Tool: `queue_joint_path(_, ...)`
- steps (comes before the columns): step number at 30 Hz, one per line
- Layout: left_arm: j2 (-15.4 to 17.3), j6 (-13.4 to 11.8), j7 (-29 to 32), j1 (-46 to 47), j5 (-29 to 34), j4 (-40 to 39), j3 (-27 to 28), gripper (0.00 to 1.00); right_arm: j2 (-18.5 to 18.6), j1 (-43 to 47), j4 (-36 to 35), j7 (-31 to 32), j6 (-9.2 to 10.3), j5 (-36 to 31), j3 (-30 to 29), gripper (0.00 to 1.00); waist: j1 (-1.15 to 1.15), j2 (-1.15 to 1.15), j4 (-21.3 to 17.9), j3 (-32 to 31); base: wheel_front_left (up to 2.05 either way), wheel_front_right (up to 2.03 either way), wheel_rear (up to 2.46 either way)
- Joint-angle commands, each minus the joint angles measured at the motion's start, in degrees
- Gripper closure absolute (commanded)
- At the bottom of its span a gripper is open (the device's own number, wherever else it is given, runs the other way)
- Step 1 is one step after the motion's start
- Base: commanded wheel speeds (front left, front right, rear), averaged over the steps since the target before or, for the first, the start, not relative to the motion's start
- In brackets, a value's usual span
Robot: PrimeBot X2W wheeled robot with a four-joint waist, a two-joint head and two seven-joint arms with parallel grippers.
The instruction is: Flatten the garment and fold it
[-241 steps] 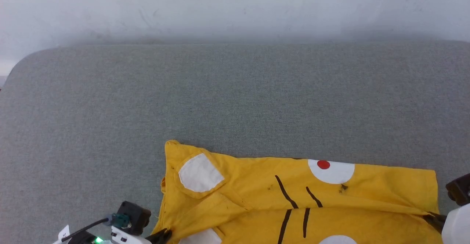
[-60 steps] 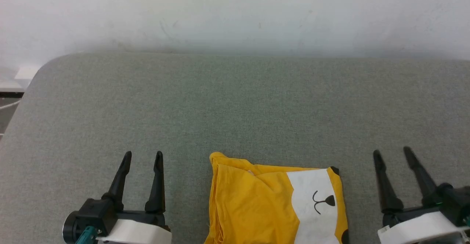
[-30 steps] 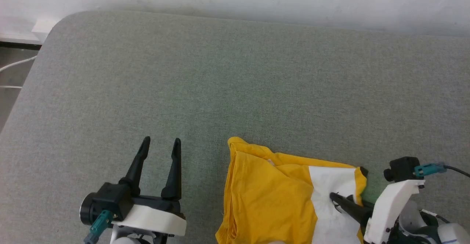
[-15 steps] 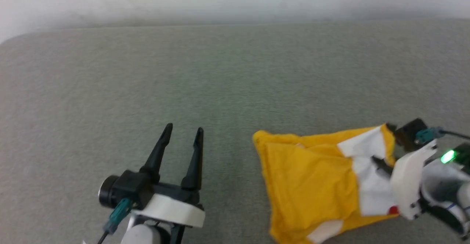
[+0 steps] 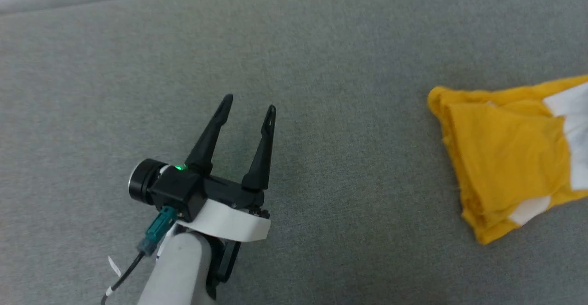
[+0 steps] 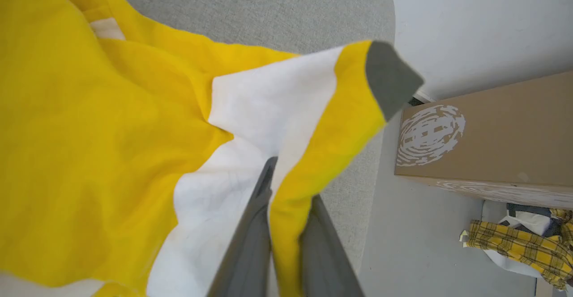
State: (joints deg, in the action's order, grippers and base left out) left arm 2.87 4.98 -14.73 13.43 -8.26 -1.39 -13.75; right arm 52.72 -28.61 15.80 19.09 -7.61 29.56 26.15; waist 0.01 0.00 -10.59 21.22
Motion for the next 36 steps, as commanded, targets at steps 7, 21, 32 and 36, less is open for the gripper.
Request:
queue_joint_path(7, 0.0, 1.12, -0.27, 2.86, 2.09, -1.23, -0.44, 0.0, 1.83, -4.43, 9.97, -6.33, 0.12, -2.04, -0.46, 1.0, -0.01, 0.0, -2.39, 9.93, 0.0, 0.0, 0.0)
queue_joint_path(21, 0.0, 1.73, -0.27, 4.18, 2.41, -1.63, 0.42, 0.0, -0.5, -10.82, 28.05, -17.29, 0.12, -9.58, -4.86, 0.0, -0.01, 0.0, -0.47, 12.26, 0.0, 0.0, 0.0)
queue_joint_path(32, 0.0, 0.91, -0.27, -1.7, -0.75, -0.65, 3.35, 0.0, -3.62, -14.16, 29.31, -20.96, 0.12, -10.51, -4.33, 0.0, -0.01, 0.0, -1.49, -0.43, 0.0, 0.0, 0.0)
queue_joint_path(36, 0.0, -0.11, -0.27, -4.95, -2.0, -0.97, 4.94, 0.0, -5.57, -14.52, 26.01, -23.4, 0.12, -8.49, -4.79, 0.0, -0.01, 0.0, -1.27, -6.17, 0.0, 0.0, 0.0)
